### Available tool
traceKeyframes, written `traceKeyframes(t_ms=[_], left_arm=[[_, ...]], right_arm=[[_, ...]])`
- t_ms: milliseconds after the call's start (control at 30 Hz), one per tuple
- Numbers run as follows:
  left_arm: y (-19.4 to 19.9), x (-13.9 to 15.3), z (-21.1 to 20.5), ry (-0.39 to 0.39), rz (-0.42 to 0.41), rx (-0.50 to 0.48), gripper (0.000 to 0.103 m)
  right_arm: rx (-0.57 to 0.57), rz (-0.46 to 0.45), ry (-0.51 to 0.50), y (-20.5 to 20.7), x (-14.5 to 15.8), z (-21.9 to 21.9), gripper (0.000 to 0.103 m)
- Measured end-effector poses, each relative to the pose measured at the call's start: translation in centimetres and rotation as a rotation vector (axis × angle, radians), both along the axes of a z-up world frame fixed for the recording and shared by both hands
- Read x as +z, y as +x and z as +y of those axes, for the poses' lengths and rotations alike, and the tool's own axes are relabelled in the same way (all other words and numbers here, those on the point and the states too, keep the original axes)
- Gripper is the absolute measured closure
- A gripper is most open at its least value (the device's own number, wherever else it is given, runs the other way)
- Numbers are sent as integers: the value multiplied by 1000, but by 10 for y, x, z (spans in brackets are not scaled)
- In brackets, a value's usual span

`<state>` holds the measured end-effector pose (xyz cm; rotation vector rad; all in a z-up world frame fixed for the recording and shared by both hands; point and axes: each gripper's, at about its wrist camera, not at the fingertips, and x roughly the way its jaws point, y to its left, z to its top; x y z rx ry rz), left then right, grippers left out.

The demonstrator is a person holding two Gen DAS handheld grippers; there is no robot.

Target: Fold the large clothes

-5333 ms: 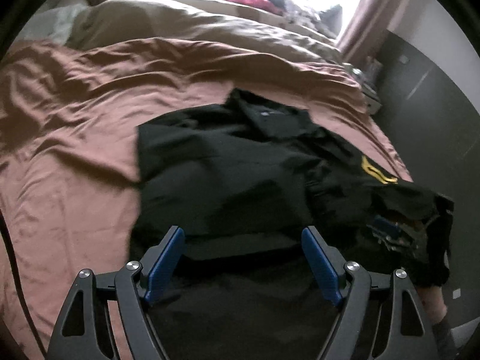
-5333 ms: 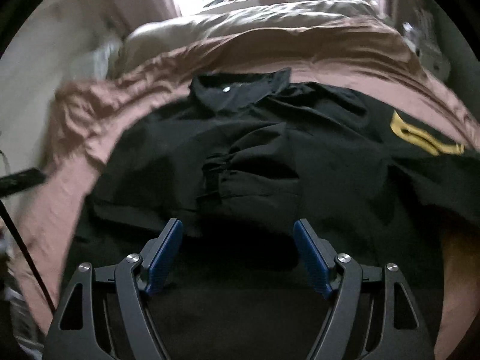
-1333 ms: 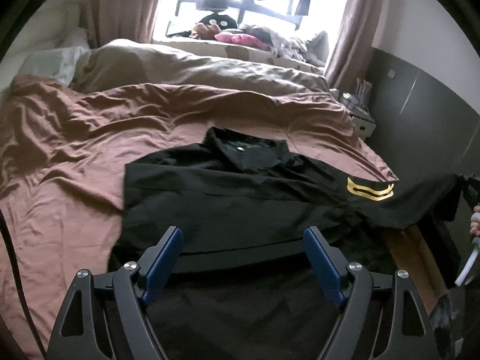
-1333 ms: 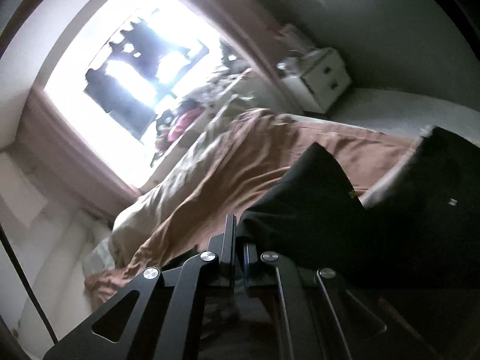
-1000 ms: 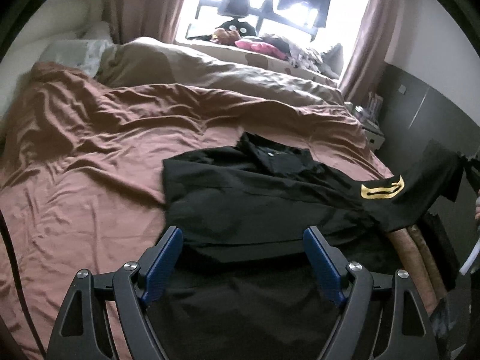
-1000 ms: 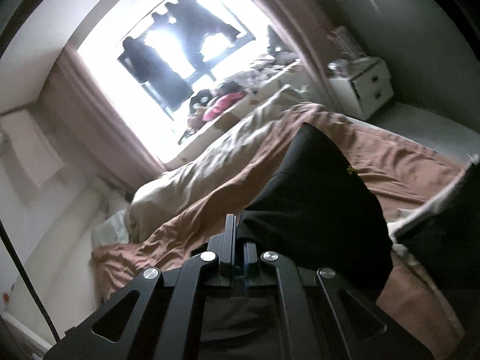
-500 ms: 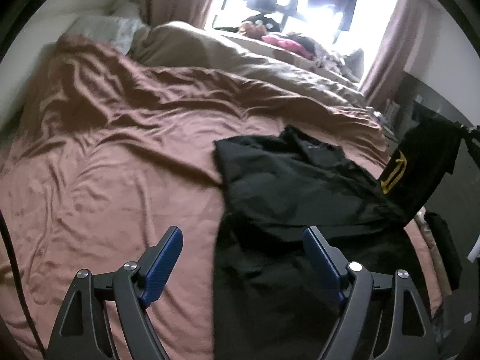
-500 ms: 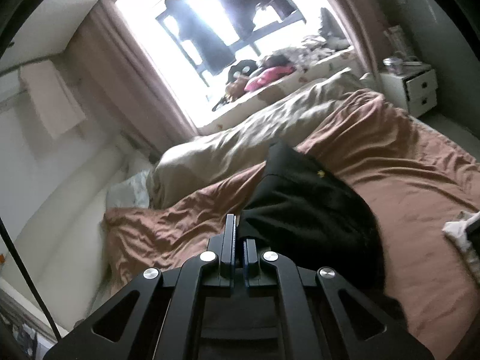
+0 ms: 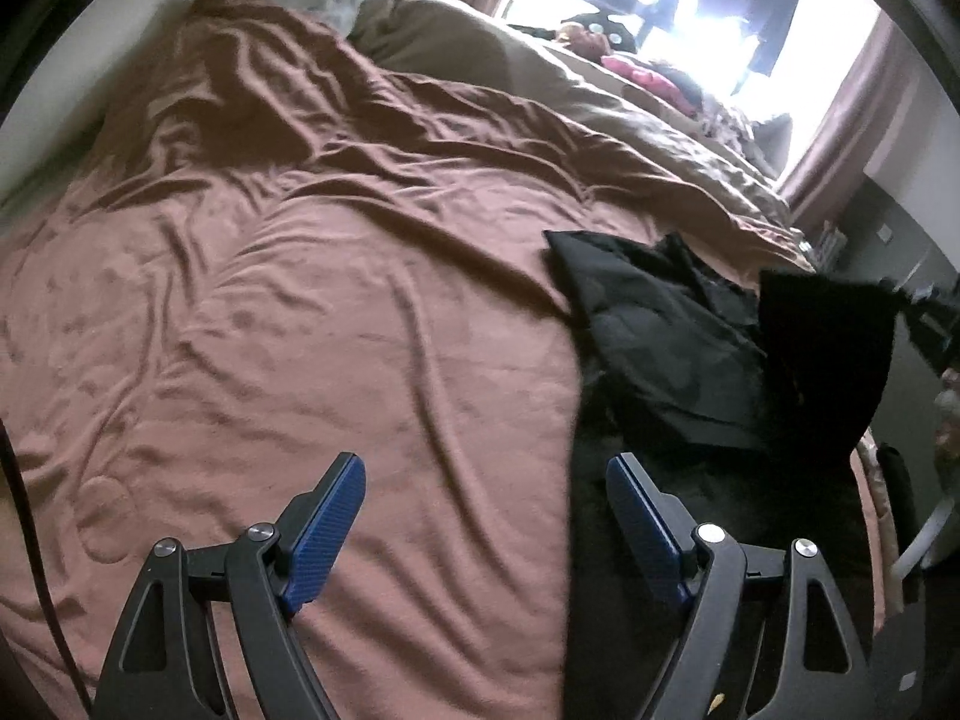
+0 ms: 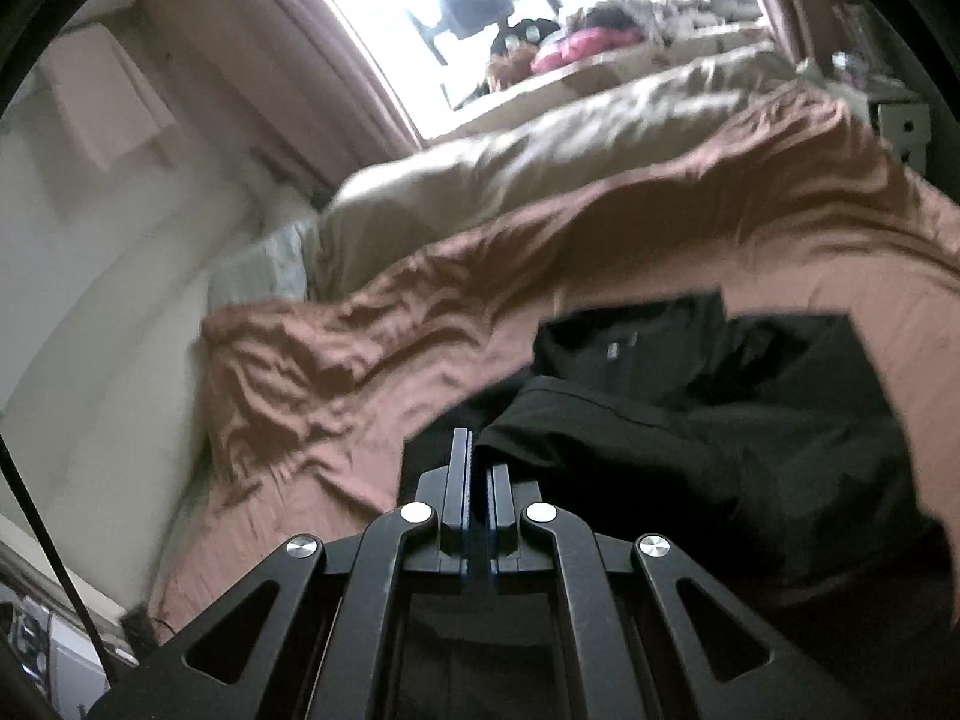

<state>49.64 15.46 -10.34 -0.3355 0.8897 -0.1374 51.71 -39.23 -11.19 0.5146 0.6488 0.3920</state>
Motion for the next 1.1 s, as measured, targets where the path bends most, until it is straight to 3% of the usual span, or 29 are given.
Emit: traceKeyframes(t_ms=[300,367,400,433,467,633,767,1033,1100], left_arm=[[-14,1,17,12,11,23,19],[-15,5,12,20,11,16,19],[-15,7,9,24,9,12,19],[-15,10,5,28,6,7,19],[-15,14,0,30,2,1,19],[-9,30,-34,27,-30,-42,19],[0,32,-71,41,-22,-97,19],[21,39,-166,76,-26,-235,19],[27,37,-193,89,-18,-269,19]], right_arm=[[89,243,113,38,-73,15,99],[118,257,129,37,-80,11,90],[131,258,135,33,-80,9,66],[155,256,153,31,-82,4,29],[167,257,160,26,-83,1,9],[201,231,145,8,-87,-26,9],[123,181,119,-11,-85,-77,9],[-51,200,88,-15,-100,-182,9],[-83,207,96,-14,-105,-202,14]])
